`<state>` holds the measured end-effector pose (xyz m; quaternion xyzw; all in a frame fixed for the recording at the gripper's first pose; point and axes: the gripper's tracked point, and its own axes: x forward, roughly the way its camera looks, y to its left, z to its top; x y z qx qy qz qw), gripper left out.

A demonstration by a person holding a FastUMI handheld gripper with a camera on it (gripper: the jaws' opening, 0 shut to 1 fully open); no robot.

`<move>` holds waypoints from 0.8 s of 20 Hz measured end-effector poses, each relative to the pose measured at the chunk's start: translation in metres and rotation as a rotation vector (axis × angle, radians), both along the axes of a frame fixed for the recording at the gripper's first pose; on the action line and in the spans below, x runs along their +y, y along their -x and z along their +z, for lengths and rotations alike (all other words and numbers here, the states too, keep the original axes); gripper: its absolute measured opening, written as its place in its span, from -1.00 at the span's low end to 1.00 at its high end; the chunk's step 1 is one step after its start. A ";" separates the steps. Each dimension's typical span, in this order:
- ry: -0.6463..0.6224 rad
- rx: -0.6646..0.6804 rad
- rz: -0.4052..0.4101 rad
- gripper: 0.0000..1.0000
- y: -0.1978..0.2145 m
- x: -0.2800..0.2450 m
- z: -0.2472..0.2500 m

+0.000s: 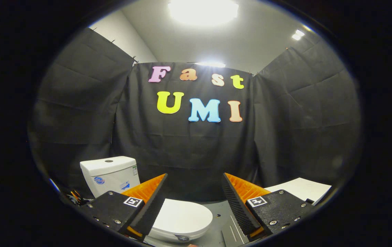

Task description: Open the toilet lid.

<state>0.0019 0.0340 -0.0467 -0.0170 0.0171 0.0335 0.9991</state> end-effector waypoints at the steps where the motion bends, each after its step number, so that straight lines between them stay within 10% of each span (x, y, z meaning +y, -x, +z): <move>1: -0.014 0.011 -0.005 0.89 -0.001 0.001 -0.009; 16: -0.452 0.276 0.013 0.92 -0.012 0.019 -0.175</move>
